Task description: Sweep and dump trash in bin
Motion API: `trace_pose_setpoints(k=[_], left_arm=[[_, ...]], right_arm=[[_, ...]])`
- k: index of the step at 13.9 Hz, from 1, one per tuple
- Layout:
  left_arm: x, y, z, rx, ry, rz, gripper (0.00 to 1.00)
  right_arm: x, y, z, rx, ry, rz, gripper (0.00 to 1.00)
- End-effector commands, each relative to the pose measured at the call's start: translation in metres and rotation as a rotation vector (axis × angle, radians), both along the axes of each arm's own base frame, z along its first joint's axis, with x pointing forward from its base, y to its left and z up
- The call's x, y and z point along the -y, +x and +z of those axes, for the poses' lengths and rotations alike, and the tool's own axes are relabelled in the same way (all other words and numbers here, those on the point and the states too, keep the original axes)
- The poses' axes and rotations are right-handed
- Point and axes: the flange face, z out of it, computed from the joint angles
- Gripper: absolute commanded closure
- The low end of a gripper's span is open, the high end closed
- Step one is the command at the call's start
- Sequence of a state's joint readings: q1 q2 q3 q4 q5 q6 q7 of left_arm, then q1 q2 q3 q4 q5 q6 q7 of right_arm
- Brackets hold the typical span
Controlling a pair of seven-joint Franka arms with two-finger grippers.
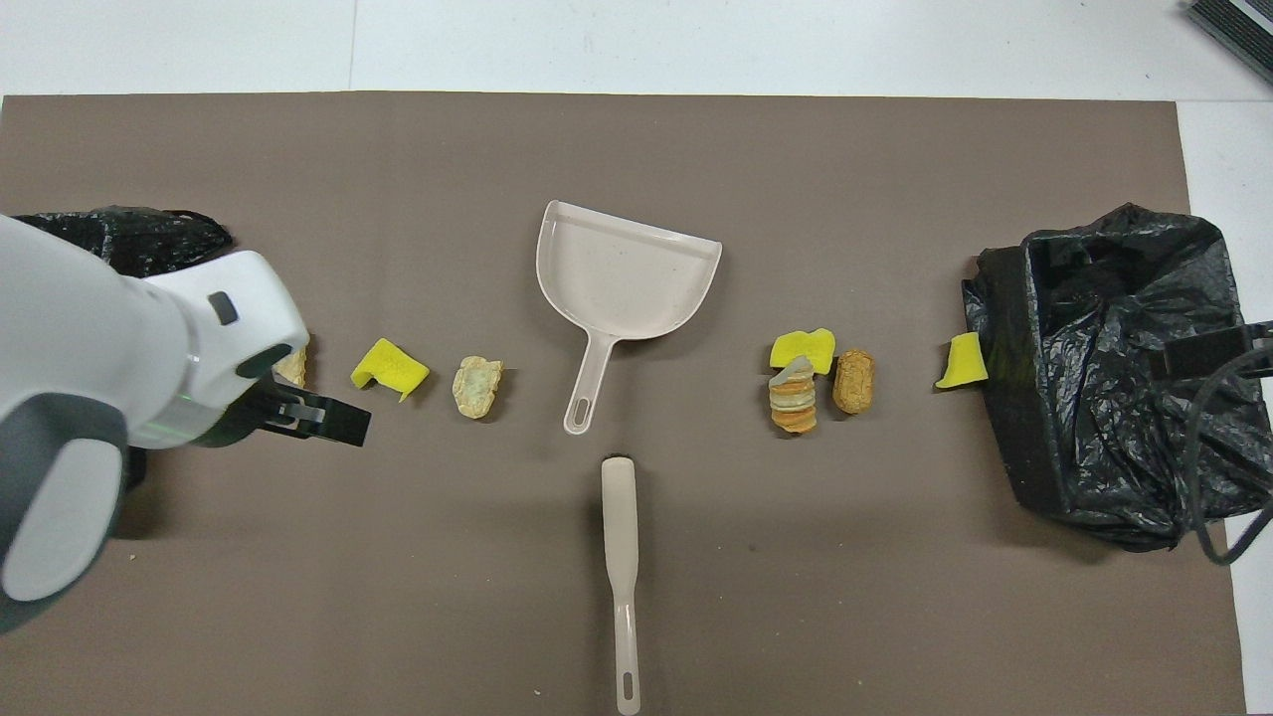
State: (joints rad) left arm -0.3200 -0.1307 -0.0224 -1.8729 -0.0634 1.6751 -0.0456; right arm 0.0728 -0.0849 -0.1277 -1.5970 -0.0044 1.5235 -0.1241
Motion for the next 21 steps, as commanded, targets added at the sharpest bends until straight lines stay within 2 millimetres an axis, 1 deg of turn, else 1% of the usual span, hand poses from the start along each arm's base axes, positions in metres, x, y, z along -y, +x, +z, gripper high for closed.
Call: trace_pose_setpoints(k=[1,2,4,6,7,8,9,11,12,13,14,15,16,17,18,19,20,21], left_arm=[[0.029,-0.047,-0.013,0.028,-0.012,-0.003,0.00],[0.044,-0.058,-0.022,0.031,-0.013,-0.027,0.00],[0.072,-0.078,-0.033,0.020,-0.003,-0.016,0.00],[0.106,-0.103,-0.041,0.013,0.005,-0.019,0.00],[0.123,-0.116,-0.049,0.009,0.010,-0.019,0.00],[0.138,-0.132,-0.057,0.011,0.012,-0.019,0.00],[0.148,-0.147,-0.062,0.007,0.018,-0.021,0.00],[0.155,-0.164,-0.069,0.009,0.018,-0.032,0.00],[0.159,-0.170,-0.071,0.020,0.010,-0.026,0.00],[0.169,-0.177,-0.077,0.023,0.009,-0.017,0.00],[0.182,-0.185,-0.087,0.023,0.011,-0.022,0.00],[0.189,-0.191,-0.105,0.025,0.010,-0.020,0.00],[0.196,-0.202,-0.120,0.039,-0.003,-0.025,0.00],[0.199,-0.211,-0.135,0.052,-0.017,-0.025,0.00],[0.200,-0.219,-0.146,0.056,-0.019,-0.020,0.00],[0.205,-0.225,-0.152,0.063,-0.028,-0.032,0.00],[0.209,-0.227,-0.166,0.059,-0.021,-0.036,0.00],[0.214,-0.230,-0.173,0.063,-0.025,-0.013,0.00]], right_arm=[[0.003,-0.003,0.001,0.019,-0.012,-0.005,0.00],[0.003,-0.003,0.001,0.019,-0.012,-0.005,0.00],[0.003,-0.003,0.001,0.019,-0.012,-0.005,0.00],[0.004,-0.004,0.001,0.014,-0.011,-0.005,0.00],[0.005,-0.004,0.000,0.009,-0.013,-0.008,0.00],[0.006,-0.011,0.000,-0.021,-0.016,-0.006,0.00],[0.002,-0.015,-0.002,-0.043,-0.013,-0.009,0.00],[-0.004,-0.014,-0.009,-0.050,-0.011,-0.001,0.00],[-0.005,-0.012,-0.018,-0.060,-0.010,-0.002,0.00],[-0.009,-0.008,-0.033,-0.056,-0.003,-0.008,0.00],[-0.022,-0.005,-0.045,-0.041,0.000,-0.004,0.00],[-0.035,-0.002,-0.052,-0.030,0.000,-0.019,0.00],[-0.053,0.003,-0.059,-0.025,0.000,-0.042,0.00],[-0.074,0.008,-0.066,-0.021,-0.003,-0.057,0.00],[-0.091,0.016,-0.075,-0.018,-0.002,-0.070,0.00],[-0.113,0.025,-0.088,-0.020,0.005,-0.084,0.00],[-0.140,0.032,-0.100,-0.019,0.020,-0.117,0.00],[-0.166,0.040,-0.108,-0.008,0.032,-0.151,0.00]])
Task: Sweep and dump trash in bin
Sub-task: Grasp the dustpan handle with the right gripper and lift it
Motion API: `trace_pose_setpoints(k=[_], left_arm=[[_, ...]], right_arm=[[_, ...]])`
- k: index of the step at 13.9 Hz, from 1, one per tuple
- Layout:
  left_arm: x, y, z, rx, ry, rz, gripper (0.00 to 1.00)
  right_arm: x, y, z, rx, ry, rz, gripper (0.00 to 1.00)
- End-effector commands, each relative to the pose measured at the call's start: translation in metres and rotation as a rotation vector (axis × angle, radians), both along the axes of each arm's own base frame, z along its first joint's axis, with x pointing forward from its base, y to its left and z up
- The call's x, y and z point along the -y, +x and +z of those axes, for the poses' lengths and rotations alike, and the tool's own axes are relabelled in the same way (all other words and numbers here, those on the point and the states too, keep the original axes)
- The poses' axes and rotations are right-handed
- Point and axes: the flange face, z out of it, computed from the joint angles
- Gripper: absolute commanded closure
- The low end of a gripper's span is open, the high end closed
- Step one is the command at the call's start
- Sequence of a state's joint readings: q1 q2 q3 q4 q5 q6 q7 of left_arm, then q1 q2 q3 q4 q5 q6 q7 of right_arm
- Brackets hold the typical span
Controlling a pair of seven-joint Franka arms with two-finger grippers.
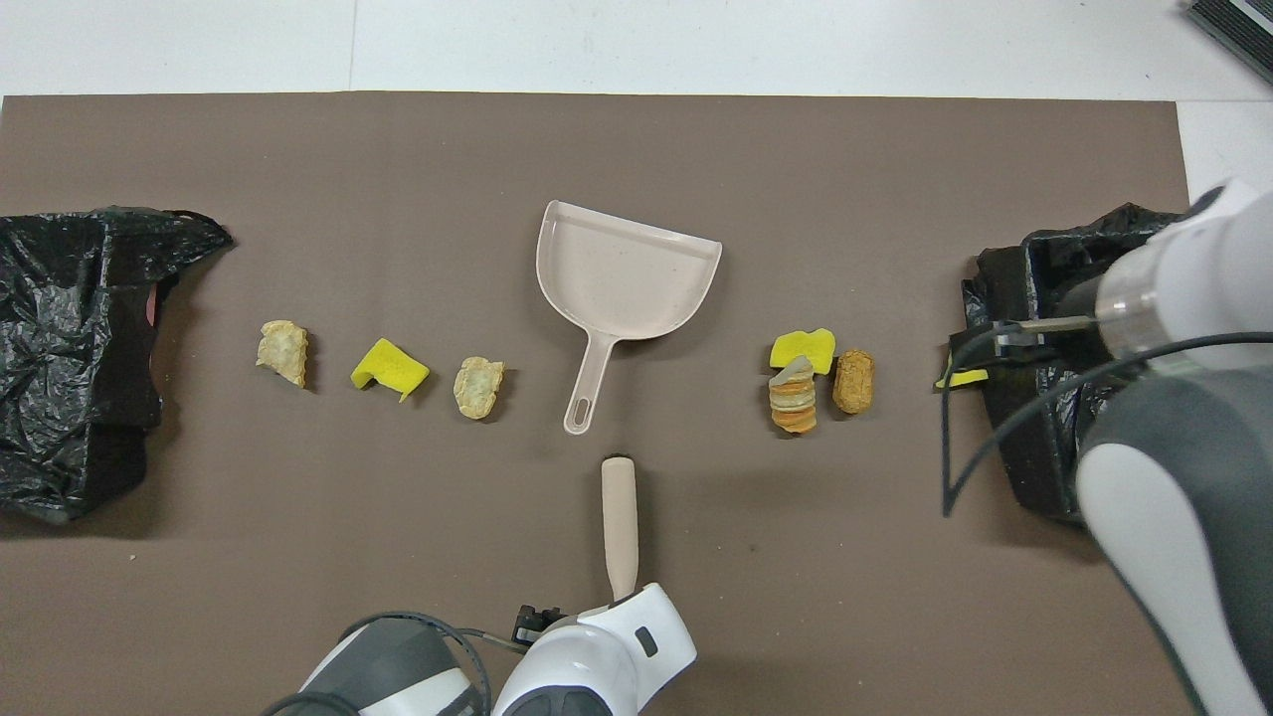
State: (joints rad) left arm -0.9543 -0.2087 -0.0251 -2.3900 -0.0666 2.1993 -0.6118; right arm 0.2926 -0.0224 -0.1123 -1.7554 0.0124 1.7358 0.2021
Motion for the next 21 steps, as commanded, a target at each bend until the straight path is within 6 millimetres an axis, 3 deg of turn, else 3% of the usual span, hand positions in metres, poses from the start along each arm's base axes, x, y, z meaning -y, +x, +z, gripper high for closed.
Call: trace_pose_setpoints(k=[1,4,7,11,12,13,14,16,18,21], left_arm=[[0.016,-0.014,-0.029,0.014,-0.025,0.041,0.00],[0.023,-0.019,-0.044,0.023,-0.039,0.061,0.00],[0.025,-0.016,-0.052,0.028,-0.046,0.070,0.00],[0.021,-0.016,-0.055,0.013,-0.021,0.081,0.28],[0.020,-0.016,-0.056,0.008,-0.013,0.089,0.51],[0.018,-0.016,-0.058,-0.002,0.002,0.091,0.65],[0.016,-0.017,-0.059,-0.009,0.014,0.090,0.67],[0.010,-0.020,-0.061,-0.037,0.061,0.092,1.00],[0.001,-0.011,-0.061,-0.055,0.087,0.116,1.00],[-0.030,0.018,-0.041,-0.056,0.138,0.167,1.00]], right_arm=[[-0.053,0.024,-0.025,0.005,0.043,-0.097,0.00],[-0.097,0.049,-0.046,-0.025,0.124,-0.227,0.00],[-0.148,0.058,-0.059,0.001,0.177,-0.293,0.00],[-0.202,0.071,-0.090,0.003,0.246,-0.338,0.00],[-0.212,0.073,-0.093,0.006,0.248,-0.334,0.00],[-0.222,0.077,-0.101,0.002,0.247,-0.332,0.00],[-0.236,0.081,-0.108,0.000,0.248,-0.317,0.00],[-0.273,0.084,-0.135,0.002,0.241,-0.293,0.00],[-0.293,0.089,-0.170,0.030,0.251,-0.314,0.00],[-0.295,0.077,-0.180,-0.010,0.224,-0.292,0.00]])
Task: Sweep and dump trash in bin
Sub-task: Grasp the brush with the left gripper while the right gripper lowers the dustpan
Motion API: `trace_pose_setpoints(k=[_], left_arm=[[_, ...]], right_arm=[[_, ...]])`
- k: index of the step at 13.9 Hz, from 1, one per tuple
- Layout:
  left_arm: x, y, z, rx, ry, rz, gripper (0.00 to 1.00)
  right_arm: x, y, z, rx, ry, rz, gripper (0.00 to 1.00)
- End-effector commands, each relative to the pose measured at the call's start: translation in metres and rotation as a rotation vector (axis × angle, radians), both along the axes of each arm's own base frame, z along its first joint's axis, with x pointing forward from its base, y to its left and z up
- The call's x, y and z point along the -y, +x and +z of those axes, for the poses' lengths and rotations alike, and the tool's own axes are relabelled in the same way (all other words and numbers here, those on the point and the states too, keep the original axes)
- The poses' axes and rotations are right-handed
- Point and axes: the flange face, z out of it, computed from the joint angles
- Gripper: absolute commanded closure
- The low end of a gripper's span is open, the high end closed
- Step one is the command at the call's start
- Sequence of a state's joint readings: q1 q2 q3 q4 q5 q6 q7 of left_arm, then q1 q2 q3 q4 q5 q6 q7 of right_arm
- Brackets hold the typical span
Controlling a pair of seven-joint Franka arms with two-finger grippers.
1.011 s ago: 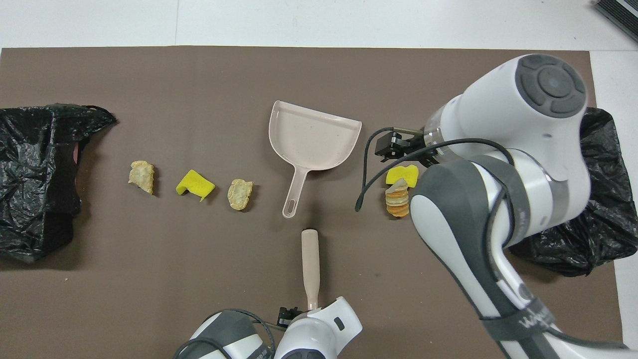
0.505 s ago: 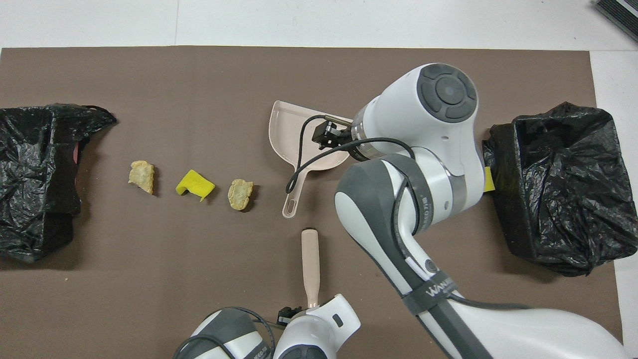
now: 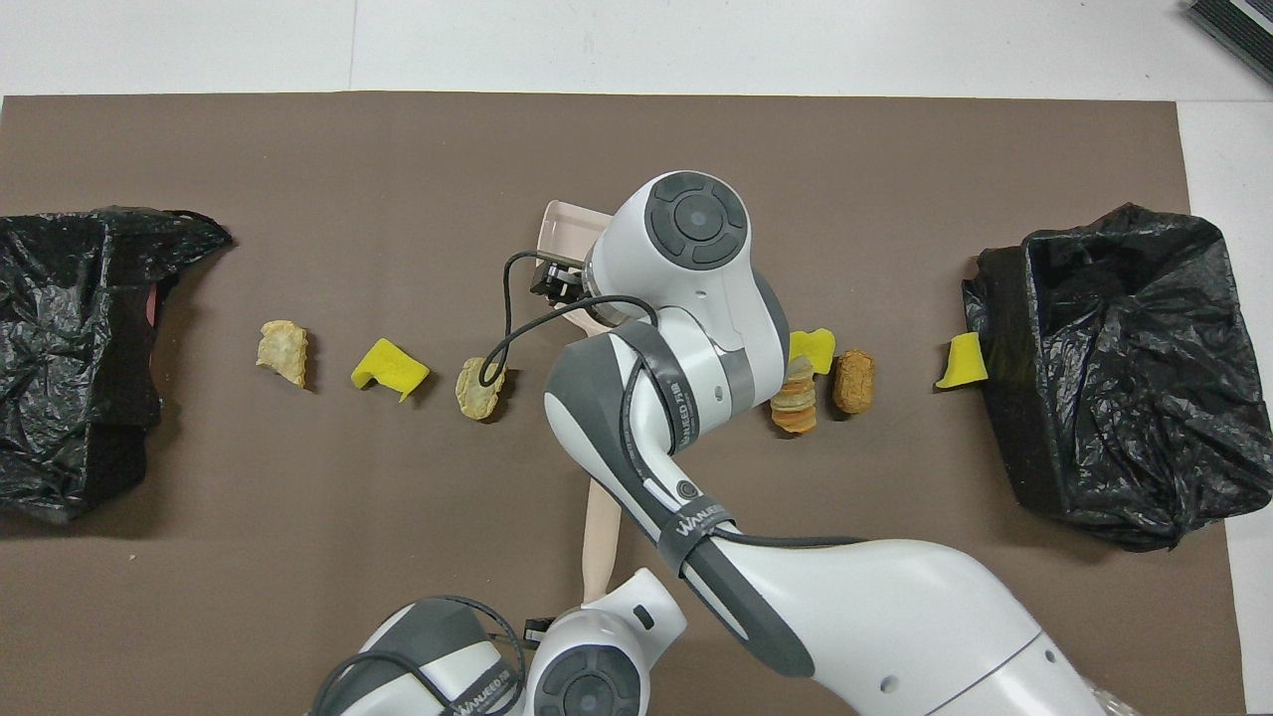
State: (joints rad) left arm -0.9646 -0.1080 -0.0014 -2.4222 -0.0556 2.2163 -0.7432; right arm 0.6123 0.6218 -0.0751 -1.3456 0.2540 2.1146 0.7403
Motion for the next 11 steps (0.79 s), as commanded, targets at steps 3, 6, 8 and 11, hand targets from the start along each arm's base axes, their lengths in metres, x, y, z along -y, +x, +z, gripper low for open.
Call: trace_pose_setpoints(k=[3,6,8,11], left_arm=[[-0.048,0.030,0.033,0.027,0.109,0.028,1.00],[-0.087,0.059,0.043,0.037,0.159,0.018,1.00],[-0.125,0.079,0.065,0.024,0.155,-0.014,1.00],[-0.183,0.109,0.096,0.033,0.155,-0.009,1.00]], right_arm=[[0.001,-0.026,0.002,-0.134,-0.034,0.019,0.00],[0.004,-0.044,-0.010,-0.167,-0.050,0.021,0.00],[0.004,-0.044,-0.008,-0.158,-0.042,0.016,0.00],[-0.003,-0.050,-0.019,-0.155,-0.042,0.021,0.00]])
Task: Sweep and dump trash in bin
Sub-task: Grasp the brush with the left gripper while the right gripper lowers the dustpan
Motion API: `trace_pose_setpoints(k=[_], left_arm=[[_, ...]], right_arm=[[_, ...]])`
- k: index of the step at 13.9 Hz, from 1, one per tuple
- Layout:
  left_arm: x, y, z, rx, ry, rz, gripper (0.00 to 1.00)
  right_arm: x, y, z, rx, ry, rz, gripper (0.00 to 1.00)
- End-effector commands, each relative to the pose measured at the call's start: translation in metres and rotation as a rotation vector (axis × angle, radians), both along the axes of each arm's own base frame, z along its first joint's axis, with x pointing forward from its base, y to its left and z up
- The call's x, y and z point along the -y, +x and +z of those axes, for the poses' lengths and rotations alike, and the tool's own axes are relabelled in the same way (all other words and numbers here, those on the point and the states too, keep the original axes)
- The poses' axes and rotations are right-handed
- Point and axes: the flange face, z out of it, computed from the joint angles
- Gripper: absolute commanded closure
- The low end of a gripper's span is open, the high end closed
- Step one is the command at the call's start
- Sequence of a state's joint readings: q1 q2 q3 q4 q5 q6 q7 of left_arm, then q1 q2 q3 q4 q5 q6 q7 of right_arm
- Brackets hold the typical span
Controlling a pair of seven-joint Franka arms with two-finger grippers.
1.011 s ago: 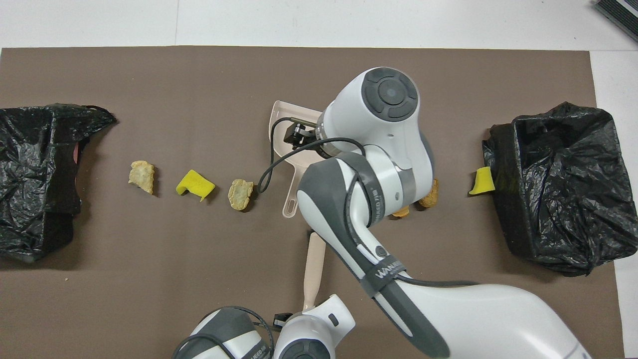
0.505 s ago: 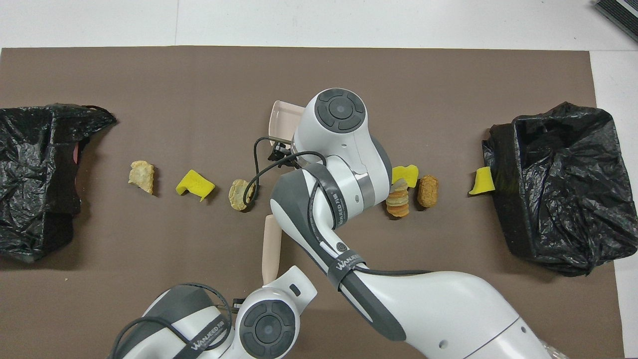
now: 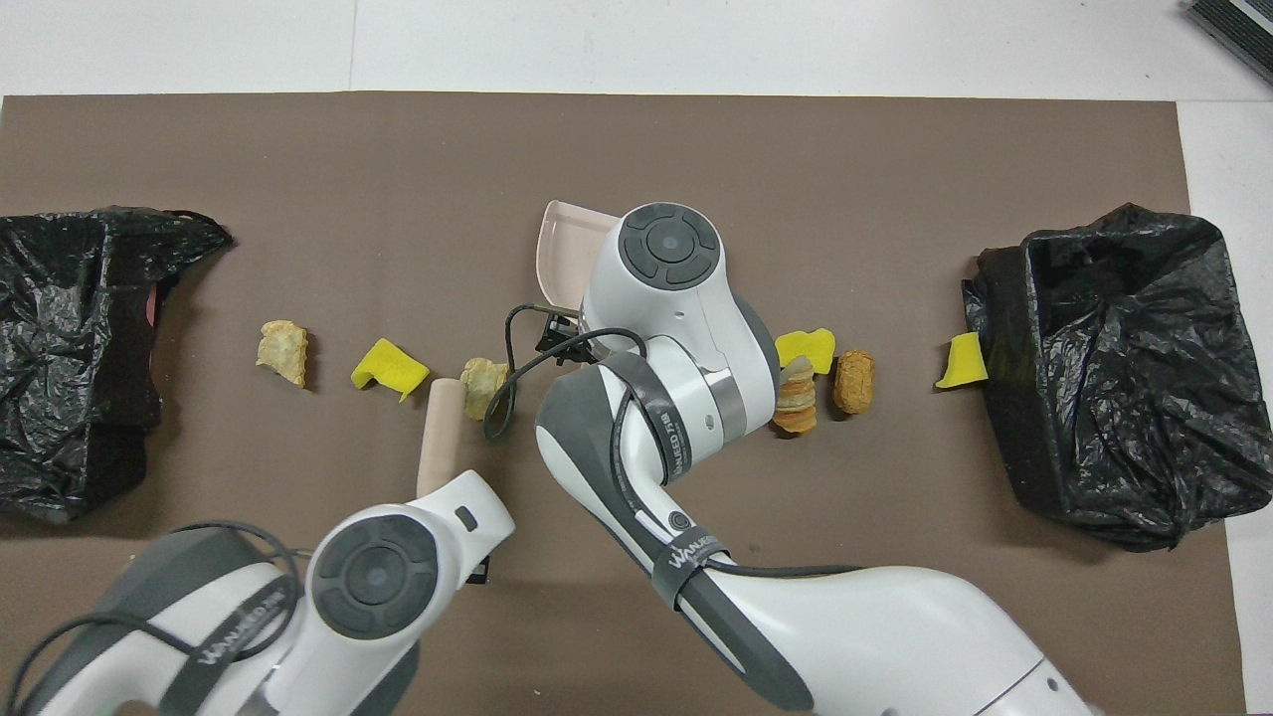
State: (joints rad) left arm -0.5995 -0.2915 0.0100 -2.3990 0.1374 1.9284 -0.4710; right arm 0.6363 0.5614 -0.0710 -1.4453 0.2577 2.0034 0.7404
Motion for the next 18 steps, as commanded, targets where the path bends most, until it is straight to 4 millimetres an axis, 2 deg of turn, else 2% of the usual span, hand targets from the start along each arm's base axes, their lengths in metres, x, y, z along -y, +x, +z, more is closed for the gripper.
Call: trace_pose_setpoints(k=[1,3,5,6,8,10,12,13,15,16,17,18], left_arm=[[-0.045,0.022,0.029,0.018,0.002,-0.003,1.00],[-0.078,0.045,0.032,0.046,0.018,0.024,1.00],[-0.115,0.073,0.029,0.036,0.007,0.017,1.00],[-0.141,0.086,0.030,0.043,-0.002,0.023,1.00],[-0.186,0.102,0.028,0.070,-0.018,0.017,1.00],[-0.239,0.111,0.022,0.060,-0.026,0.005,1.00],[-0.274,0.130,0.007,0.076,-0.031,0.001,1.00],[-0.288,0.141,-0.004,0.076,-0.033,0.012,1.00],[-0.296,0.154,-0.030,0.069,-0.040,-0.006,1.00],[-0.299,0.156,-0.031,0.082,-0.041,-0.009,1.00],[-0.299,0.155,-0.033,0.074,-0.041,-0.010,1.00],[-0.292,0.155,-0.035,0.066,-0.043,-0.015,1.00]], right_arm=[[-0.004,-0.016,-0.005,-0.024,0.015,-0.017,0.03],[-0.001,-0.021,-0.008,-0.033,0.009,-0.017,0.34],[-0.001,-0.023,-0.008,-0.037,0.008,-0.012,0.89],[-0.004,-0.025,-0.008,-0.040,0.006,-0.019,1.00],[-0.007,-0.026,-0.005,-0.037,0.007,0.025,1.00],[-0.011,-0.028,0.002,-0.001,0.042,0.217,1.00],[0.000,-0.034,0.022,0.001,0.027,0.372,1.00],[0.018,-0.032,0.039,0.010,0.006,0.497,1.00],[0.054,-0.033,0.069,0.010,-0.014,0.732,1.00],[0.072,-0.033,0.080,0.008,-0.026,0.820,1.00],[0.089,-0.037,0.086,0.003,-0.062,0.939,1.00],[0.097,-0.042,0.082,-0.004,-0.099,1.062,1.00]])
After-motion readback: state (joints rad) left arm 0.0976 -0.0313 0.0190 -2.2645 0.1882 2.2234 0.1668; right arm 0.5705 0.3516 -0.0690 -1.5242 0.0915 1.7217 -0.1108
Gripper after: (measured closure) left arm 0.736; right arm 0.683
